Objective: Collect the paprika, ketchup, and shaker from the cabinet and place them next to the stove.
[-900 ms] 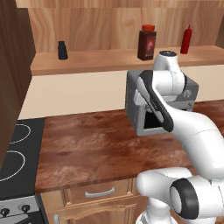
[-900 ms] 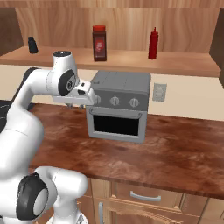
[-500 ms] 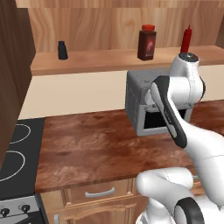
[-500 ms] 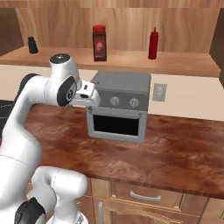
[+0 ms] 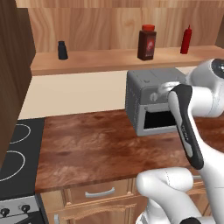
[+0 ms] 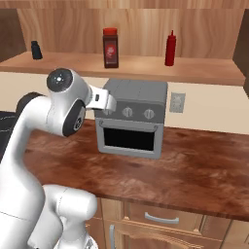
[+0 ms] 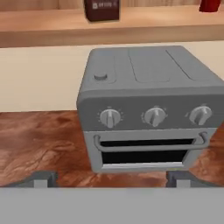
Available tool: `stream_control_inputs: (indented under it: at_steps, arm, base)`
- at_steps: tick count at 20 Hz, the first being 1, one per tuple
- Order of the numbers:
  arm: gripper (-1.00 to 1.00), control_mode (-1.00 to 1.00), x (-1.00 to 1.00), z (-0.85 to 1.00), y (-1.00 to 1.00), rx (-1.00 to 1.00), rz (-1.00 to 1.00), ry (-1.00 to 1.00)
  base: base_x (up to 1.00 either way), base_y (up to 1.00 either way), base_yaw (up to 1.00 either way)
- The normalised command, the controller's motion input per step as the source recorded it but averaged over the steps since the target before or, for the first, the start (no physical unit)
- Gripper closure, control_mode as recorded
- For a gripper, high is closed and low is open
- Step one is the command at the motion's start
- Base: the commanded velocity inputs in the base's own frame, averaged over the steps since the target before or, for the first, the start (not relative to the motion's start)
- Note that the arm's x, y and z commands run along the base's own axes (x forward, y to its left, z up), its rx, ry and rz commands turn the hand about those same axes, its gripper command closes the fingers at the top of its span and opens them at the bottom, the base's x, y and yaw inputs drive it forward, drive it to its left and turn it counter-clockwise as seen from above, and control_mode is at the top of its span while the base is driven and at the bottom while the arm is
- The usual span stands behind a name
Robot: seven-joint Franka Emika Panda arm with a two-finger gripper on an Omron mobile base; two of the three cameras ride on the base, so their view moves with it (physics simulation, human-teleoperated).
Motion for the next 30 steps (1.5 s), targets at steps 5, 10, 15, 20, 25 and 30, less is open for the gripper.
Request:
stream_control_inputs:
  at_steps: [5,10,15,20,25,30]
  arm:
    - [-1.00,-1.00,0.00,0.92,-0.05,0.00,0.00,-0.17]
    - [-1.00,-1.00,0.05,0.58,0.00,0.01,0.00,-0.21]
    - [-1.00,-1.00,0.18,0.27,0.00,0.02,0.05,-0.27]
    - [-1.00,-1.00,0.08,0.15,0.04,0.00,0.01,-0.13]
    - [-1.00,-1.00,0.01,0.00,0.15,-0.01,-0.02,0.00]
    - [-1.00,-1.00,0.03,0.00,0.00,0.00,-0.01,0.00]
  base:
    - [0.00,0.00,0.00]
    - [0.00,0.00,0.00]
    - [0.00,0.00,0.00]
    - [0.00,0.00,0.00]
    - [0.00,0.00,0.00]
    - [0.00,0.00,0.00]
